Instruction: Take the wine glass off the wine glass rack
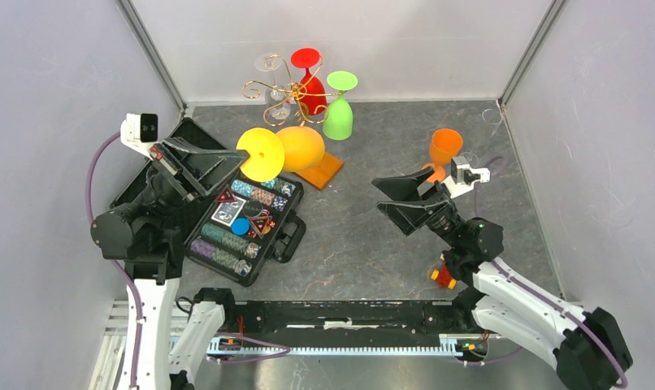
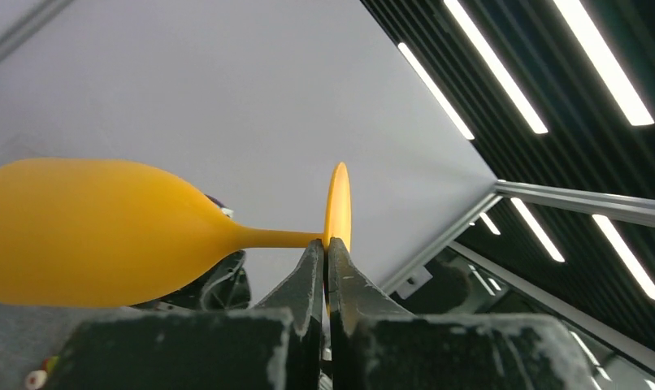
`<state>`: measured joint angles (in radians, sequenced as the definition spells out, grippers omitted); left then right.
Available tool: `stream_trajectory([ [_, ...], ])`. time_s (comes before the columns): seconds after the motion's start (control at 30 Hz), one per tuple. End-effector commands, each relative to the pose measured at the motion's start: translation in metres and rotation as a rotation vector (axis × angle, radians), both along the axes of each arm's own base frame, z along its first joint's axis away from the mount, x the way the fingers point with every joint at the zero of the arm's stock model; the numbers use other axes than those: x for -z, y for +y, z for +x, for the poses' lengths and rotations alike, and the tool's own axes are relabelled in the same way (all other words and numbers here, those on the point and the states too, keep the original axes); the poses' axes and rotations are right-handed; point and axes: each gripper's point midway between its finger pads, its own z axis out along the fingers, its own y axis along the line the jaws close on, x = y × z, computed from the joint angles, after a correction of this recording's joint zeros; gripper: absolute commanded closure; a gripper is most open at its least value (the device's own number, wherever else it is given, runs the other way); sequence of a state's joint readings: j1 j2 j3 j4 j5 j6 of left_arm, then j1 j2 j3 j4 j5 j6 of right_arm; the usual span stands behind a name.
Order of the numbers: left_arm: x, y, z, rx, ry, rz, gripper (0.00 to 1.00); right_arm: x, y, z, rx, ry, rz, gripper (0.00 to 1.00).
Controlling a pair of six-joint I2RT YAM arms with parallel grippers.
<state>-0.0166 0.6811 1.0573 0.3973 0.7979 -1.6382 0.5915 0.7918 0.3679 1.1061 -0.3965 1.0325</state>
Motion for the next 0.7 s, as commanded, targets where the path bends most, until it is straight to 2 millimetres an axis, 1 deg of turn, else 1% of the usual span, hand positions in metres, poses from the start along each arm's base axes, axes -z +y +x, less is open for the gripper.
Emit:
stream_trajectory([
  [0.0,-0.014,-0.003,-0.018,0.147,-0.001,-0.086,0.98,-0.046,-0.007,-0.02,0.021,-0.169,0.179,0.02],
  [0.1,-0.019,-0.003,-0.023,0.19,-0.001,-0.116,0.98,-0.056,0.005,-0.023,0.003,-0.212,0.198,0.02],
  [0.2,-0.024,-0.001,-0.028,0.219,0.01,-0.158,0.98,-0.071,0.012,-0.034,-0.037,-0.285,0.236,0.05],
  [0.23,-0.025,0.001,-0.027,0.218,0.016,-0.178,0.98,-0.074,0.016,-0.035,-0.05,-0.302,0.236,0.06],
  [0.33,-0.018,0.004,-0.015,0.221,0.069,-0.223,0.98,-0.086,0.023,-0.036,-0.067,-0.342,0.252,0.08],
  [0.43,-0.011,0.005,-0.007,0.239,0.105,-0.262,0.98,-0.092,0.029,-0.031,-0.064,-0.35,0.246,0.09],
  [0.53,-0.007,0.003,-0.002,0.252,0.126,-0.272,0.98,-0.084,0.047,-0.015,-0.048,-0.287,0.17,0.1],
  [0.6,-0.007,0.002,-0.002,0.264,0.127,-0.276,0.98,-0.079,0.053,-0.012,-0.041,-0.267,0.148,0.1],
  [0.67,-0.006,-0.001,-0.002,0.282,0.128,-0.282,0.98,-0.078,0.058,-0.012,-0.05,-0.266,0.14,0.11],
])
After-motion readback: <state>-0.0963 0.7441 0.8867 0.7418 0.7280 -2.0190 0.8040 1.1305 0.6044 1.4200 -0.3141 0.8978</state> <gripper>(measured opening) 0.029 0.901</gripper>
